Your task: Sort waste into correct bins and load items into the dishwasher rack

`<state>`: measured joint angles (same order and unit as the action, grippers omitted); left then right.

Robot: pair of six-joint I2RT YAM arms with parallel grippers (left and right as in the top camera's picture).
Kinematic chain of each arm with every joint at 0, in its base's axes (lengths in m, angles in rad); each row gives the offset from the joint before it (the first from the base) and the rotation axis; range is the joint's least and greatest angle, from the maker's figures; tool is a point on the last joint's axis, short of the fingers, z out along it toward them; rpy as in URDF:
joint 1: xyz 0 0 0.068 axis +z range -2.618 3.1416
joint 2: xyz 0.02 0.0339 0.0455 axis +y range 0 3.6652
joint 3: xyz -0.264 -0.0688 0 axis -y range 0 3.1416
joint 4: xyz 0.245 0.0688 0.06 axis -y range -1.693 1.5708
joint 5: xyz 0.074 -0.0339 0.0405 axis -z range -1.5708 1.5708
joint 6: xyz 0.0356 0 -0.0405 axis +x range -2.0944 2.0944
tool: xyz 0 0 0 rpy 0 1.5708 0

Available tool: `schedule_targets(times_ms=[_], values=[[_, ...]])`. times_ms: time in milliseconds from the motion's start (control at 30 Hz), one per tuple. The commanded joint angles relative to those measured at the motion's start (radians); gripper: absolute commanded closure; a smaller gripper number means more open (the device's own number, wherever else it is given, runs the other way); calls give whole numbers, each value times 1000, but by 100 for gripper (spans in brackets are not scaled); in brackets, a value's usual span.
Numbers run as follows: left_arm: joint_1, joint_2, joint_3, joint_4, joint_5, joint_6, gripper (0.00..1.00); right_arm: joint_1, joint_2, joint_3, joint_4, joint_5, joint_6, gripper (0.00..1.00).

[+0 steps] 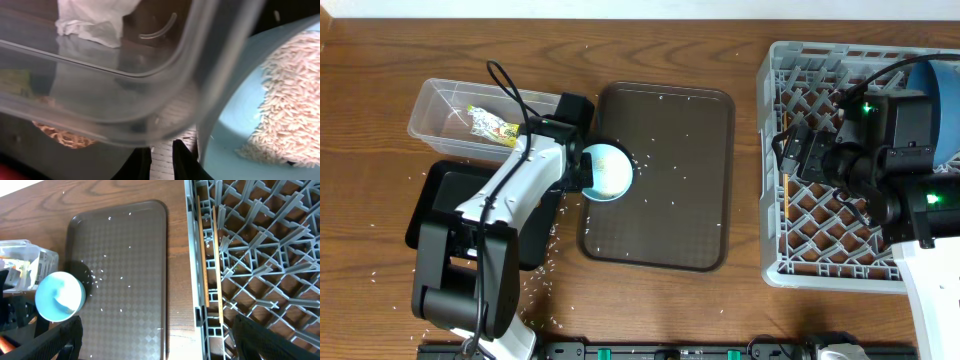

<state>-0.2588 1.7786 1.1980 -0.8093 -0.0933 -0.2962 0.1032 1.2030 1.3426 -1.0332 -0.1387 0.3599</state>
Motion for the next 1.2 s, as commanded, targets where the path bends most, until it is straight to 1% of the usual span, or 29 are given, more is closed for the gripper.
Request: schedule_targets(times_ms=[0,67,167,267,433,533,567,600,867,1167], values=[[-9,-2,-5,12,62,-5,83,3,2,11,0,1,6,11],[-24,-2,-5,31,100,23,83,3,2,11,8,1,6,11],[-57,-2,-5,69,104,27,83,3,2,11,13,1,6,10],[-111,-2,-5,123,164,84,83,3,2,11,11,1,6,11],[-161,-2,-5,124,148,74,83,3,2,11,10,1,6,11],[-154,-3,-5,125,82,20,83,3,2,11,7,1,5,10],[-148,-4,-5,130,82,21,76,3,2,11,7,1,5,10],[-141,-4,-4,137,84,21,74,3,2,11,7,1,5,10],[-129,-21,31,146,104,22,68,3,2,11,8,12,6,9],[-129,-4,30,222,120,22,65,3,39,11,10,18,6,9]])
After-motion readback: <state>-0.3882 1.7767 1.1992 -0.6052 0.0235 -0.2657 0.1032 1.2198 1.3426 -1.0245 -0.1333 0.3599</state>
